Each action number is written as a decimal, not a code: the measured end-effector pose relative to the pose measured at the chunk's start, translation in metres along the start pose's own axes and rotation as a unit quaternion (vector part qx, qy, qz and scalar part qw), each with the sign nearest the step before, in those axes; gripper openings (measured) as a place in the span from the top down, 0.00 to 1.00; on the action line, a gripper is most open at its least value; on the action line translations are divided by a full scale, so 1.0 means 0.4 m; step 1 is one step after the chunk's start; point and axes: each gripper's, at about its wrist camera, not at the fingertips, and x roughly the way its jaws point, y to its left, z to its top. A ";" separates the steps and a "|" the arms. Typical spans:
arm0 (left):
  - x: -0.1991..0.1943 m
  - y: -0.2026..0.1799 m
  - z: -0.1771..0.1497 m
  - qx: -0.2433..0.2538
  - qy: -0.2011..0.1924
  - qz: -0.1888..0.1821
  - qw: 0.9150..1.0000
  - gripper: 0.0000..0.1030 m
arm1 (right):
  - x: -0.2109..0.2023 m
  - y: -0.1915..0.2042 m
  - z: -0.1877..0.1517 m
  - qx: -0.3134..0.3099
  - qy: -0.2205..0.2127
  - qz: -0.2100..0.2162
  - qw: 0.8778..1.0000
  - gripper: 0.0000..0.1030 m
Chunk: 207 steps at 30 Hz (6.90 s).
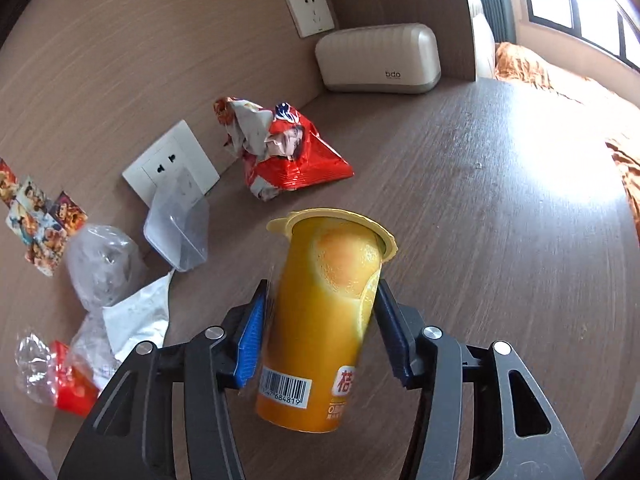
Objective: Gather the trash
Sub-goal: 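Carry the yellow cup and blue bag to the white bin and release both, then move both open tools back toward the red chip bag on the desk, then grasp the clear plastic box with the left tool while the right tool grasps the red chip bag, then carry the plastic box and chip bag over the white bin and open both tools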
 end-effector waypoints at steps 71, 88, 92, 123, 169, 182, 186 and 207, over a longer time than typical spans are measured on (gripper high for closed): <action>-0.309 -0.597 -0.141 0.033 -0.036 -0.324 0.945 0.05 | 0.019 -0.212 -0.190 0.114 0.020 -0.022 0.993 0.04; -0.319 -0.133 0.012 -0.090 -0.102 -0.139 0.981 0.05 | 0.150 0.174 0.137 -0.039 -0.022 0.141 0.989 0.04; -0.299 -0.042 0.032 -0.104 -0.108 -0.107 0.983 0.05 | 0.191 0.253 0.187 -0.059 -0.024 0.165 0.984 0.04; 0.175 0.322 0.136 -0.161 0.011 -0.039 0.986 0.05 | 0.694 0.704 0.365 -0.157 0.045 0.177 0.971 0.04; -0.266 -0.315 -0.073 -0.033 0.038 -0.305 0.951 0.70 | 0.104 -0.044 -0.056 0.079 0.068 0.016 0.994 0.47; -0.318 -0.735 -0.236 0.090 0.073 -0.369 0.922 0.70 | -0.031 -0.294 -0.306 0.174 0.106 -0.048 0.978 0.46; -0.264 -0.847 -0.285 0.121 0.093 -0.386 0.910 0.70 | 0.022 -0.348 -0.384 0.203 0.132 -0.065 0.968 0.46; 0.289 -1.238 -0.637 0.197 0.173 -0.446 0.856 0.05 | 0.600 -0.549 -0.883 0.277 0.251 -0.097 0.922 0.05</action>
